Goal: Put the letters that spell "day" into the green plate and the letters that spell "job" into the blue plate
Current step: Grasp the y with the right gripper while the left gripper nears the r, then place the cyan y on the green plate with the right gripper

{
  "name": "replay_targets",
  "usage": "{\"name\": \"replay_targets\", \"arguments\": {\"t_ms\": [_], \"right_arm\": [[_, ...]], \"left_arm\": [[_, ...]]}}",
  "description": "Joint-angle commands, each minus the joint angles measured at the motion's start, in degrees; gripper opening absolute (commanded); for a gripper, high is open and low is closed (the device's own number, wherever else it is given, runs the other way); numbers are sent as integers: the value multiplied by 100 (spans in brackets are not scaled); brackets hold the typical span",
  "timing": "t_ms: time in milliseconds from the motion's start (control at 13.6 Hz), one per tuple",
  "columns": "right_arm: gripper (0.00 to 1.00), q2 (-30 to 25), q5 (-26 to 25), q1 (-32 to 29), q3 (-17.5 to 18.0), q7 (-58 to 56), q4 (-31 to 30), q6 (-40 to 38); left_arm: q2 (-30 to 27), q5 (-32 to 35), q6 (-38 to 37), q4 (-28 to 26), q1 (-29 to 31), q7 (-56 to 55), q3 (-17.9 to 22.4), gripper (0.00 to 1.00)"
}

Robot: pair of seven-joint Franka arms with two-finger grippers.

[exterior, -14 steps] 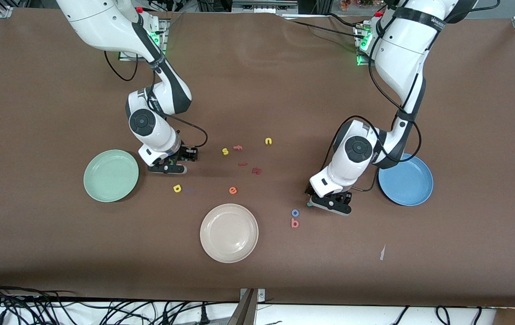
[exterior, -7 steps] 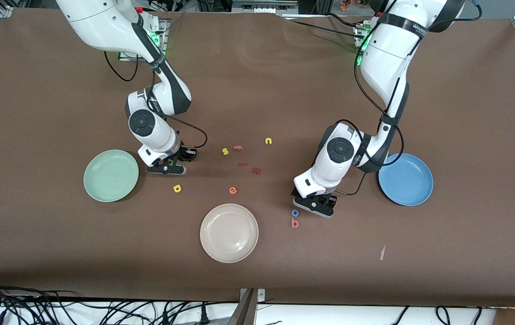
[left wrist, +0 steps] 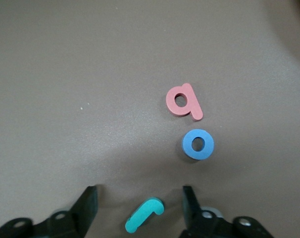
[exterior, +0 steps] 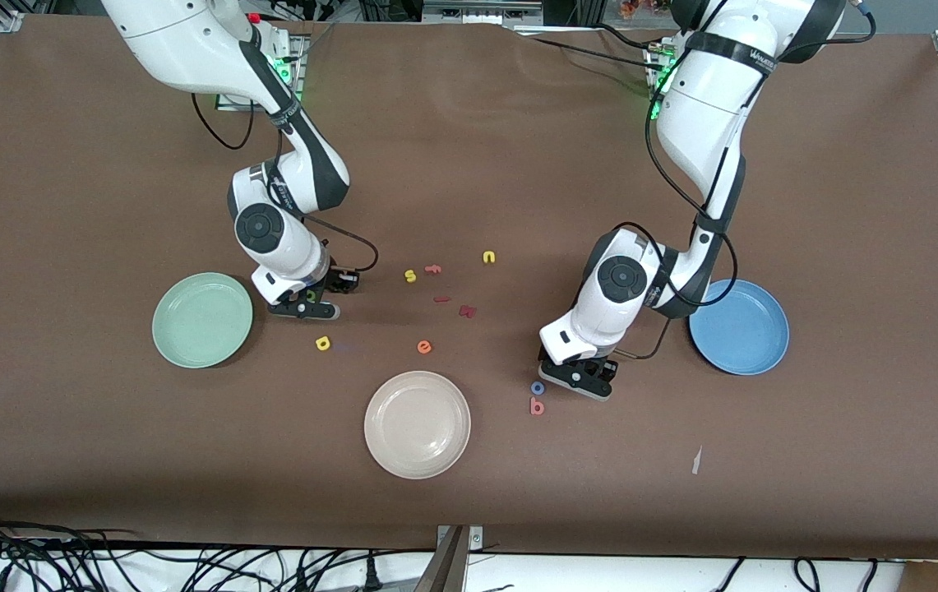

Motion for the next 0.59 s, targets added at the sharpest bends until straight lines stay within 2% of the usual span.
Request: {"name": "replay_targets", "arguments": {"t_ms": [0,147,367,513], "right_arm": [[8,-6,82,-46,-224,51,864,-1323],[5,-59,11,-46,-522,-237,1156,-1853],[4,-95,11,-46,-1111,-1352,1183,-1925],[4,-51,-6,-46,-1437,-2056,1192,-1864]], "left_arm": [[27,189,-26,100,-35,18,57,72],[18,189,-26,82,-35,1,57,73],[-70,189,-43,-67,-26,9,57,73],[-114,189,-52,-138,-17,18,57,64]]}}
